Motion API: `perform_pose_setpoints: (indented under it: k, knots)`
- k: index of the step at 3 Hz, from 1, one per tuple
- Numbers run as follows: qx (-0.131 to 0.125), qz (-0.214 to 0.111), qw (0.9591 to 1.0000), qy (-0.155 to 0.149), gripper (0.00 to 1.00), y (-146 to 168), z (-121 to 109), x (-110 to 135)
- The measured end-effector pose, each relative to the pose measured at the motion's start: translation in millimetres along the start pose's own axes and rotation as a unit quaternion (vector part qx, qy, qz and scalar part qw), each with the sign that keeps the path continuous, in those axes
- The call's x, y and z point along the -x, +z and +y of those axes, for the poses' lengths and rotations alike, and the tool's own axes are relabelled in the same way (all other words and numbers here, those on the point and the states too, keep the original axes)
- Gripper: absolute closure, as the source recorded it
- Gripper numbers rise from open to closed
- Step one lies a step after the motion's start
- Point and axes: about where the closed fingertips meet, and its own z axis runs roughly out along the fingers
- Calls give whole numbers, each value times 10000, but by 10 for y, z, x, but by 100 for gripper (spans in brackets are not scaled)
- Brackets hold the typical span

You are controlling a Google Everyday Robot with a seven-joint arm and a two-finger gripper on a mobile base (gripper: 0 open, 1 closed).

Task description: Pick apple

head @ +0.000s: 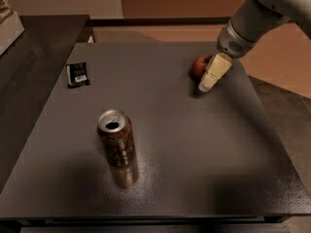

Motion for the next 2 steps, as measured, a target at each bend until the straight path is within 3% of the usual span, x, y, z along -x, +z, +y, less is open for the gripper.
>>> perform_pose_setpoints:
  k: [1,2]
  knots:
    - [28,-5,10000,61,0,88,-26,-19]
    - [81,10,9999,127,18,162,-37,-33]
